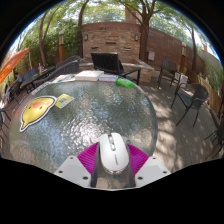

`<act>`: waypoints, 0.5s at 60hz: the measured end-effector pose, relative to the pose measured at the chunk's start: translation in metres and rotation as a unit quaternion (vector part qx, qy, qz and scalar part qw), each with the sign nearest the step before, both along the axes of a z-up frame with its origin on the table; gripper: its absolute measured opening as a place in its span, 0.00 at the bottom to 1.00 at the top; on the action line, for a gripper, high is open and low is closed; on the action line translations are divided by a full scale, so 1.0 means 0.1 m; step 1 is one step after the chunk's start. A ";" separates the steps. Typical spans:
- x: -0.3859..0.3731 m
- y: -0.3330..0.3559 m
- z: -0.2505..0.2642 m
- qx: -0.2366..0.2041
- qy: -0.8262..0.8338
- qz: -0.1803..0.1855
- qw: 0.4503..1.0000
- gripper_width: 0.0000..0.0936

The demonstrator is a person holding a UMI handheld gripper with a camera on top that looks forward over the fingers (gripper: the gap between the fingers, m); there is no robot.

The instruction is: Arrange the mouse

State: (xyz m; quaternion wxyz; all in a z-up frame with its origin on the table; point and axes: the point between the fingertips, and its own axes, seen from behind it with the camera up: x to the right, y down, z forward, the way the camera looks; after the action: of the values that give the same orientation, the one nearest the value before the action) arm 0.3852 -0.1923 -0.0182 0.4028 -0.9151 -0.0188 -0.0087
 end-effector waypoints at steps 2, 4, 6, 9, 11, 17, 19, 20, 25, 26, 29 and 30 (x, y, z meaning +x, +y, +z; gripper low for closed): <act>0.02 0.00 0.00 -0.001 -0.004 -0.006 1.000 0.45; 0.01 0.00 0.00 -0.005 -0.005 -0.011 1.000 0.42; 0.01 0.00 0.02 -0.005 -0.005 -0.019 1.000 0.40; 0.02 0.00 0.06 -0.004 -0.006 -0.032 0.999 0.40; 0.04 0.01 0.11 -0.002 -0.009 -0.041 0.999 0.40; 0.10 0.09 0.41 0.020 -0.017 -0.078 0.997 0.40; 0.08 0.15 0.58 0.034 -0.016 -0.093 0.995 0.40; 0.08 0.18 0.68 0.042 -0.015 -0.101 0.994 0.39; 0.06 0.39 1.33 0.096 -0.015 -0.138 0.986 0.40; 0.02 0.43 1.48 0.108 -0.014 -0.145 0.983 0.40; -0.10 0.57 1.91 0.141 -0.004 -0.161 0.977 0.39; -0.18 0.61 2.05 0.153 -0.001 -0.164 0.974 0.39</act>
State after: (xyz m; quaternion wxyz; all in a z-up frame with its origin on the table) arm 0.3676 -0.1310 0.1864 0.5312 -0.8331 0.1329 -0.0782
